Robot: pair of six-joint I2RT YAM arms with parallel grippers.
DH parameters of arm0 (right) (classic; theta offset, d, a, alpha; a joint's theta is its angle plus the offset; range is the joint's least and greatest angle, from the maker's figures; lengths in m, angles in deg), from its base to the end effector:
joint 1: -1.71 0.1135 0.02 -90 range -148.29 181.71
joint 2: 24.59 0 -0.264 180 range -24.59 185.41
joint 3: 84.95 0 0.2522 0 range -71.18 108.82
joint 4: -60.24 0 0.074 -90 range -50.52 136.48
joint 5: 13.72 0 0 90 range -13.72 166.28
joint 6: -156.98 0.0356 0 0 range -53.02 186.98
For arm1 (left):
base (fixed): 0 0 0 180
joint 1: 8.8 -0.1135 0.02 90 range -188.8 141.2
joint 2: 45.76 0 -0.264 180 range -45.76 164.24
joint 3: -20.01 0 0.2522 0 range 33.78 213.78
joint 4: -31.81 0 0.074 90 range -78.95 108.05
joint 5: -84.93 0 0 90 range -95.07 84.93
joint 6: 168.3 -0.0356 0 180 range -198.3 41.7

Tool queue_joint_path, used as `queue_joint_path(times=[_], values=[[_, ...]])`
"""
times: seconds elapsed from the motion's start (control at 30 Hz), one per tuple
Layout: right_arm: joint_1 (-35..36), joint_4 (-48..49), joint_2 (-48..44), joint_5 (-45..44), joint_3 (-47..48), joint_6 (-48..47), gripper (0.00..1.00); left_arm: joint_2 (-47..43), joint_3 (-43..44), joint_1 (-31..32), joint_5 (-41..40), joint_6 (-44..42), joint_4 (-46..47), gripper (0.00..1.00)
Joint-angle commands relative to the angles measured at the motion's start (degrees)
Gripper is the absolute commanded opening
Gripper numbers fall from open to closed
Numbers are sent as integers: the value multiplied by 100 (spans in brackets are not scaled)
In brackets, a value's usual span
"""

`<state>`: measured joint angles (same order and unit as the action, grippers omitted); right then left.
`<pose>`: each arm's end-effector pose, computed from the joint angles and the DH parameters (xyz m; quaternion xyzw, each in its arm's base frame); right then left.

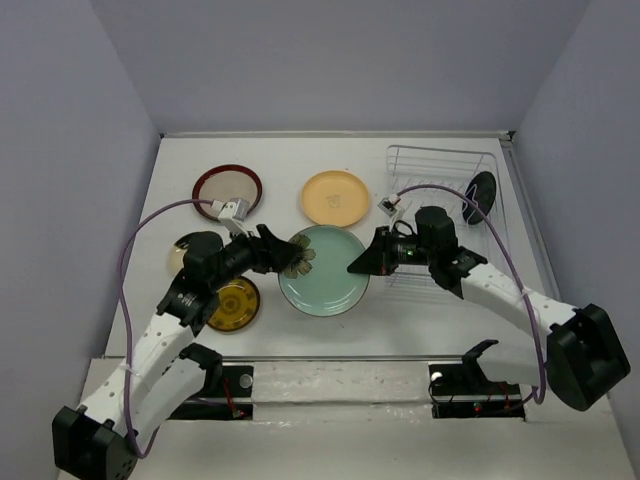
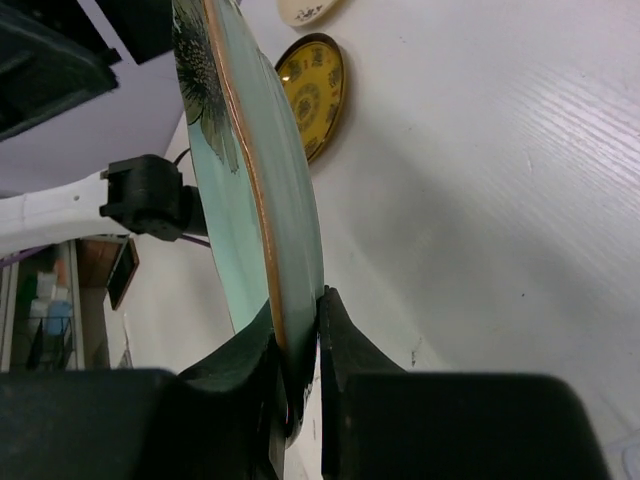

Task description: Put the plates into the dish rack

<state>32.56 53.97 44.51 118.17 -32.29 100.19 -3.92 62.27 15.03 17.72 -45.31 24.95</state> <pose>0.2114 0.1539 0.2500 -0.1820 0.7814 0.5267 0.2808 0.1606 -0.0860 0.2795 0.0728 0.7392 -0.4403 0.5044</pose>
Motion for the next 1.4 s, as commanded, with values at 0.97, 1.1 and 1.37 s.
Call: queue_joint_path(times=[0.97,1.1,1.37], values=[[-2426,-1856,1035,-8373,4293,-3796,7,-2207,500,306,-653,-1454,-1217,99],[-2654,-1953,1290,-8171,4214,-3682,7,-2233,508,446,-714,-1454,-1234,99],[-2786,-2005,1457,-7696,3705,-3339,7,-2242,508,613,-784,-1462,-1243,99]])
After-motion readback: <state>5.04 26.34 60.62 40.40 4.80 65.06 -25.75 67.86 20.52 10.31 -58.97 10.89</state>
